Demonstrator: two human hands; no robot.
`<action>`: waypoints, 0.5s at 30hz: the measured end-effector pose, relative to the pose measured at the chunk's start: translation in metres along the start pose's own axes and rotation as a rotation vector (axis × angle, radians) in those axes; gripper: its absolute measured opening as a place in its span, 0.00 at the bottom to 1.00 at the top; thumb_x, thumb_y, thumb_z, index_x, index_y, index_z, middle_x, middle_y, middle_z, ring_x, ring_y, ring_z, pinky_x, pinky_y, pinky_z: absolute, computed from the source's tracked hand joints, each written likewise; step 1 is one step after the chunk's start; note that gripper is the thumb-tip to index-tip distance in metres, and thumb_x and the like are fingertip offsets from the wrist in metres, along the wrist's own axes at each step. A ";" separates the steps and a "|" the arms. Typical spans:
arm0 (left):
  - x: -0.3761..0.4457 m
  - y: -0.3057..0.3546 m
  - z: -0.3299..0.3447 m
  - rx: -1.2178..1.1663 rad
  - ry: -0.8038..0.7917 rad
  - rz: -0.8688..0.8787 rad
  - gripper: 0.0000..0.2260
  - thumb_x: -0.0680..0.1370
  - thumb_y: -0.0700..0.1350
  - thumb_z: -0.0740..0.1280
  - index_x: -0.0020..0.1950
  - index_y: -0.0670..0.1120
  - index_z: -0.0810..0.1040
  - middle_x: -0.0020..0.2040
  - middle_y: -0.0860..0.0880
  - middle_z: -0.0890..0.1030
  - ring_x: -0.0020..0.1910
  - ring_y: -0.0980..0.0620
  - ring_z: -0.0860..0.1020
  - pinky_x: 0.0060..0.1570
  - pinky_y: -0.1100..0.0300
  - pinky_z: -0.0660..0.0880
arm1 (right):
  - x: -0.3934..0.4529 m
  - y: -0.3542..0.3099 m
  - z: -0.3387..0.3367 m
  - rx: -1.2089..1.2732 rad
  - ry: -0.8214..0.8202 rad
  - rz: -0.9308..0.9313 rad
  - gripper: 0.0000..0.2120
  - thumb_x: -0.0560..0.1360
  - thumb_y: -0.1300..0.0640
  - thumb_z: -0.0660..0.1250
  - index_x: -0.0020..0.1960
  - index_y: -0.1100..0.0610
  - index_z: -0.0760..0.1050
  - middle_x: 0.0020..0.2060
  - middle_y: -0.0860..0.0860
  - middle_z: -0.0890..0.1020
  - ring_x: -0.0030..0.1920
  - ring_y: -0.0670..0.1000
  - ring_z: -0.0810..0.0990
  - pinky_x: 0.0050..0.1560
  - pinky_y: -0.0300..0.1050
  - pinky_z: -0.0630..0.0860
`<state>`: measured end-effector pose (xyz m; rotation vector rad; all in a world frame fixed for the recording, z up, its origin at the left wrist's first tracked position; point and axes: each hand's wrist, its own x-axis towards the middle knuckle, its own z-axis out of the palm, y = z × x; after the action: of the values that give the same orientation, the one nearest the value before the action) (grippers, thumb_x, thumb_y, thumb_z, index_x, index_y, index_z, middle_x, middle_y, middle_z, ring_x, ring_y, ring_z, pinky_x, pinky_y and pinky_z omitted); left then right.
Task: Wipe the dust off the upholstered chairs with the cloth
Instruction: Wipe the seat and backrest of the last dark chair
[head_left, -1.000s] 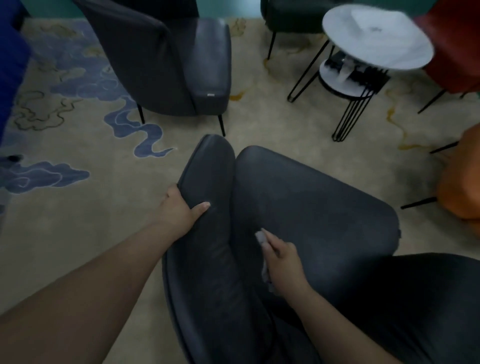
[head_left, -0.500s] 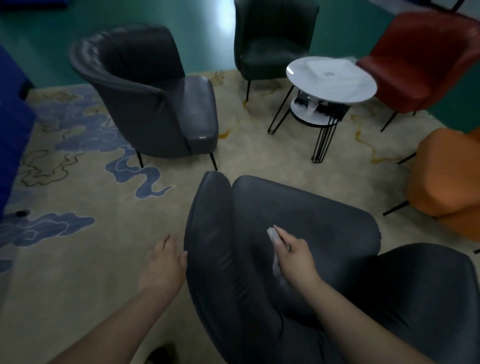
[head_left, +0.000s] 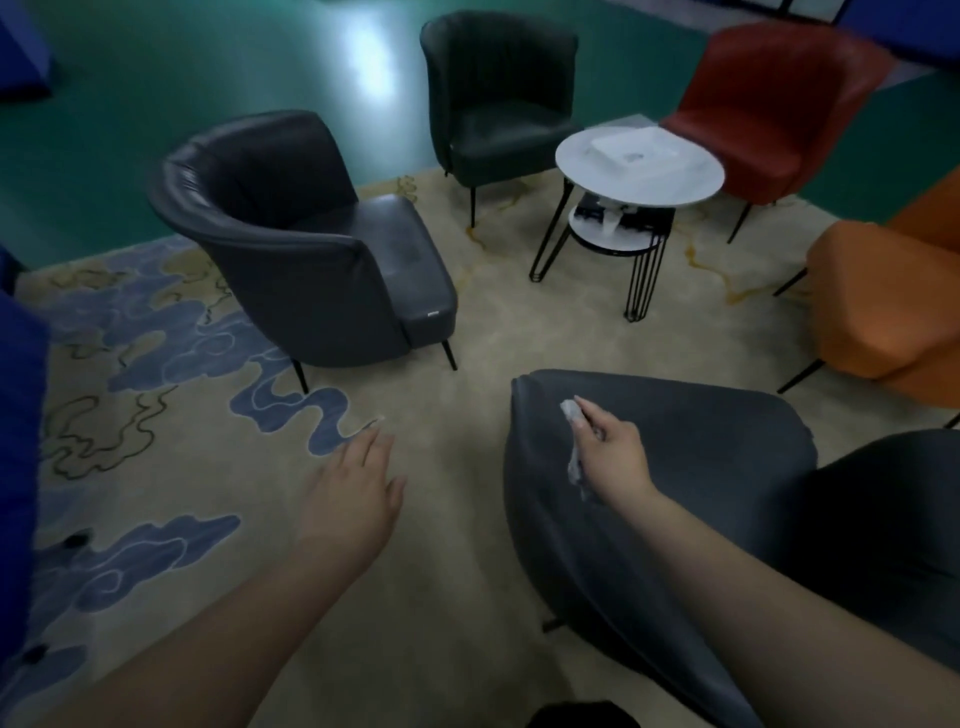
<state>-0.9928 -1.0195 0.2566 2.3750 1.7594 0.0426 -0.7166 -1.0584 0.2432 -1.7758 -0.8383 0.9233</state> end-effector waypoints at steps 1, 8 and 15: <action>0.003 -0.014 -0.003 0.017 -0.006 0.013 0.26 0.81 0.55 0.56 0.76 0.49 0.57 0.77 0.50 0.57 0.74 0.50 0.58 0.70 0.56 0.59 | 0.001 -0.005 0.013 0.002 0.004 0.003 0.18 0.77 0.45 0.64 0.64 0.48 0.75 0.21 0.59 0.74 0.22 0.56 0.75 0.20 0.37 0.68; 0.051 -0.057 -0.009 0.030 -0.034 0.038 0.25 0.80 0.56 0.56 0.75 0.48 0.60 0.76 0.50 0.61 0.73 0.50 0.59 0.70 0.54 0.60 | 0.034 -0.030 0.059 -0.064 0.048 -0.010 0.17 0.78 0.46 0.63 0.63 0.51 0.77 0.38 0.57 0.79 0.38 0.51 0.80 0.40 0.43 0.75; 0.180 -0.070 -0.020 0.105 -0.011 0.116 0.24 0.80 0.57 0.56 0.74 0.48 0.64 0.74 0.49 0.64 0.74 0.49 0.59 0.70 0.53 0.57 | 0.127 -0.058 0.093 0.032 0.077 0.014 0.13 0.77 0.45 0.63 0.60 0.46 0.77 0.21 0.55 0.75 0.20 0.50 0.74 0.19 0.39 0.71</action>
<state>-1.0081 -0.8265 0.2493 2.5443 1.6555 -0.0487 -0.7436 -0.8929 0.2421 -1.7800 -0.7588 0.8667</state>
